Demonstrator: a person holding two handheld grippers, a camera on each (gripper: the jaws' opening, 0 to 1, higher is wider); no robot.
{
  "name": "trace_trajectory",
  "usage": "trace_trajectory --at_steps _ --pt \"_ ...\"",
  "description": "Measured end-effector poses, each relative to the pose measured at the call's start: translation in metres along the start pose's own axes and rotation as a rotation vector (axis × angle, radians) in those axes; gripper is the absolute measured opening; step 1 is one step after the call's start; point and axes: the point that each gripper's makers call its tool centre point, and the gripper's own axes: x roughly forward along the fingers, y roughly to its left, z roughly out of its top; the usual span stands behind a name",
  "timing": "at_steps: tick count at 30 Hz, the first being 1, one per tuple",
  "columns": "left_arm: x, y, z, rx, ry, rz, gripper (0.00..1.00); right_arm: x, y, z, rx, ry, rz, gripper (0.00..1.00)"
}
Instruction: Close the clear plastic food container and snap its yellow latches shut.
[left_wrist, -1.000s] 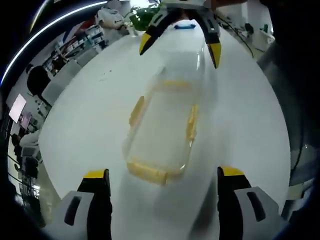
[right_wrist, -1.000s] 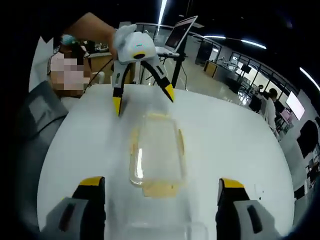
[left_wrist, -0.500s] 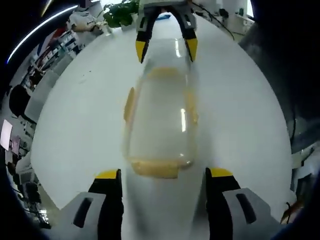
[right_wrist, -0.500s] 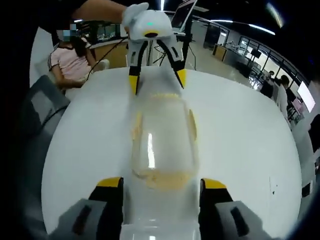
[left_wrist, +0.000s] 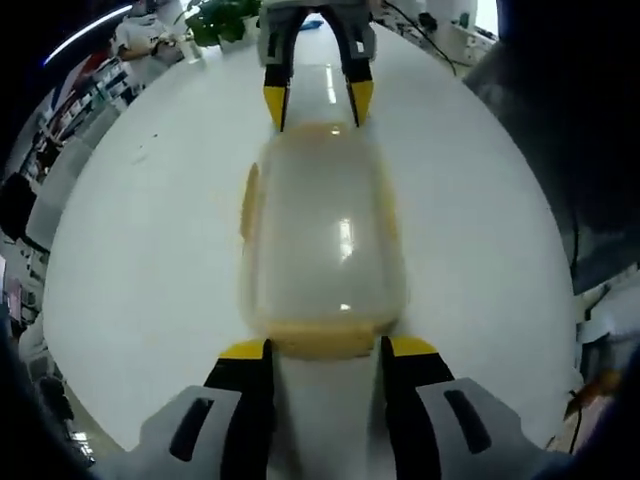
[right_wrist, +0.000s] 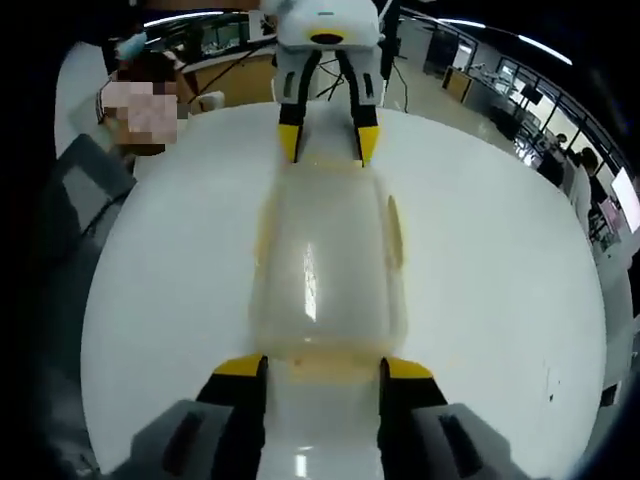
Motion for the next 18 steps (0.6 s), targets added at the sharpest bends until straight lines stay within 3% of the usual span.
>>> trace_trajectory --at_steps 2,3,9,18 --pt "0.000 -0.002 0.000 0.003 -0.004 -0.022 0.38 0.006 -0.007 -0.009 -0.013 0.069 -0.008 0.38" --pt "-0.001 -0.001 0.000 0.005 -0.005 -0.025 0.38 0.006 -0.002 -0.005 0.025 0.059 0.030 0.38" --pt "-0.001 0.003 0.000 0.018 0.008 -0.032 0.37 0.006 -0.007 -0.004 0.025 0.081 0.030 0.37" --pt "0.002 0.009 -0.005 -0.003 0.083 -0.030 0.36 0.008 -0.005 -0.002 0.041 0.180 0.030 0.37"
